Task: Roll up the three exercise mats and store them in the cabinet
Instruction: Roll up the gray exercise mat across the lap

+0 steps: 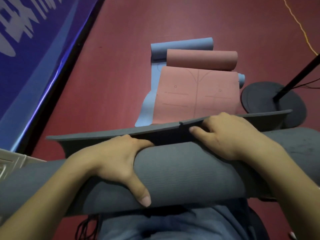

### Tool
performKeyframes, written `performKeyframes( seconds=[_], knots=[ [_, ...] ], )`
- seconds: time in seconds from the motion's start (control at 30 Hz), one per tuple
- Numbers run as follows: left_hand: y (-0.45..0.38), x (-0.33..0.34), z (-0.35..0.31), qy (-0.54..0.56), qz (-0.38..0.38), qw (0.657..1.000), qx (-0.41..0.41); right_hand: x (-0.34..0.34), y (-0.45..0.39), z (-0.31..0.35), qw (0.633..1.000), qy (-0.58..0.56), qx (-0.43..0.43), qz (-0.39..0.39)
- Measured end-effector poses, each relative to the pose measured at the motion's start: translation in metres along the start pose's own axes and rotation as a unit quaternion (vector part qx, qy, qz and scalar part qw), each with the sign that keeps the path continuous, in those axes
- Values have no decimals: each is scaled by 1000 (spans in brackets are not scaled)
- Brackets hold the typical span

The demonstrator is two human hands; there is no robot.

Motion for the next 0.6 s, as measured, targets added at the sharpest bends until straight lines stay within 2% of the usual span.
performKeyframes(
  seconds=[0.1, 0.2, 0.27, 0.33, 0.47, 0.5, 0.53, 0.57, 0.6],
  knots=[
    [8, -17, 3, 40, -88, 994, 56, -6, -7, 0, 1000, -1, 8, -9],
    [28, -31, 0, 78, -184, 972, 122, -18, 5, 9, 998, 22, 1, -57],
    [37, -39, 3, 114, -239, 951, 162, -23, 22, 25, 989, 42, -57, -130],
    [45, -47, 8, 141, -295, 926, 190, -24, 46, 35, 972, 2, -103, -213],
    [60, -59, 9, 100, -402, 891, 188, -26, 110, 36, 914, -92, -85, -386],
    [59, -63, 13, 94, -422, 886, 166, -20, 122, 36, 905, -127, -73, -398],
    [56, -66, 20, 102, -429, 887, 140, -9, 126, 34, 905, -188, -46, -378],
    [49, -69, 27, 115, -421, 892, 116, 13, 123, 32, 904, -275, -10, -325],
    [39, -72, 33, 126, -399, 903, 98, 41, 115, 34, 889, -390, 35, -237]
  ],
)
Point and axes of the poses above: each hand's wrist, its own y-axis away from the middle knuckle, its own x-axis out of the palm, z = x × y, the point moved 10 cm from there along -y, towards the middle knuckle, and after that the axes turned 12 degrees about -x, right-handed, at the moved point
